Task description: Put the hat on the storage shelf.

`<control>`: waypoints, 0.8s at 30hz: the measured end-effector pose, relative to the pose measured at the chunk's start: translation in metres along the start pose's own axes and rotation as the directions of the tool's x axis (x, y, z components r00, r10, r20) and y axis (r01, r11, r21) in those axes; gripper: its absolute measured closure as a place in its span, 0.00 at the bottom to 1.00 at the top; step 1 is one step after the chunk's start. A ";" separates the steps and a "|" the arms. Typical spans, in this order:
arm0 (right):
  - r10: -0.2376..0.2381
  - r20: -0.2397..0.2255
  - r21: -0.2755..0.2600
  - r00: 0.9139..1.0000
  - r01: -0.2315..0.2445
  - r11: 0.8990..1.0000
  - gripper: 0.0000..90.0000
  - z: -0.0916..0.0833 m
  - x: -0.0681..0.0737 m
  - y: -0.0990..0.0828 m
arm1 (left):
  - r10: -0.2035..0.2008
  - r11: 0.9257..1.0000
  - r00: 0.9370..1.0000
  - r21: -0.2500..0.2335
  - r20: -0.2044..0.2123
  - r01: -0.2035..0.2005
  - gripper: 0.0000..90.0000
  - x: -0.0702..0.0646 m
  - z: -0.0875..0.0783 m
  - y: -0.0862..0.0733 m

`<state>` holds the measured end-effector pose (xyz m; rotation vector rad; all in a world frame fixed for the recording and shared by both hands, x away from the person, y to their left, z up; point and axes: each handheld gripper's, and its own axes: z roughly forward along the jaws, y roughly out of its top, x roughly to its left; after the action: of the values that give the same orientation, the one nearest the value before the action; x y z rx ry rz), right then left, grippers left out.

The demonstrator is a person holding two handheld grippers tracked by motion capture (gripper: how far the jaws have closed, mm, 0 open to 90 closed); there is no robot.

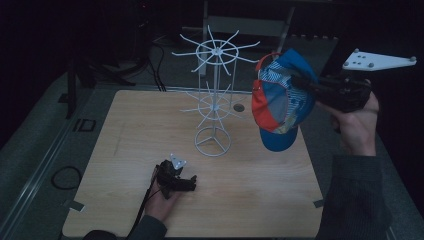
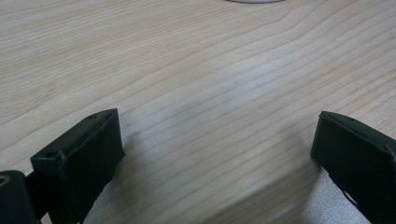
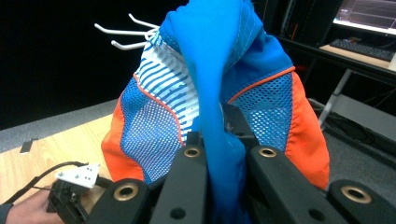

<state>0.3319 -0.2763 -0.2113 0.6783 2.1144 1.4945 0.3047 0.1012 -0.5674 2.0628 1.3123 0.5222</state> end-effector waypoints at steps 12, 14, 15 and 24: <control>-0.004 -0.012 0.024 1.000 0.005 1.000 0.98 0.020 0.004 0.001 | 0.000 1.000 1.000 -0.001 -0.001 0.000 0.03 0.000 0.000 0.000; 0.002 -0.016 0.022 1.000 -0.002 1.000 0.98 0.024 0.003 0.000 | 0.000 1.000 1.000 0.000 0.000 0.000 0.03 0.000 0.000 0.000; 0.007 -0.019 0.022 1.000 -0.006 1.000 0.98 0.027 0.002 -0.001 | 0.000 1.000 1.000 0.000 -0.001 0.000 0.03 0.000 0.000 0.000; 0.038 -0.045 0.036 0.998 -0.036 0.999 0.98 0.051 0.001 -0.011 | 0.005 1.000 1.000 0.006 0.001 -0.005 0.03 0.000 0.000 0.000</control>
<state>0.3617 -0.2423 -0.2375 0.7061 2.1789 1.5091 0.3048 0.1016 -0.5671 2.0714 1.3095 0.5200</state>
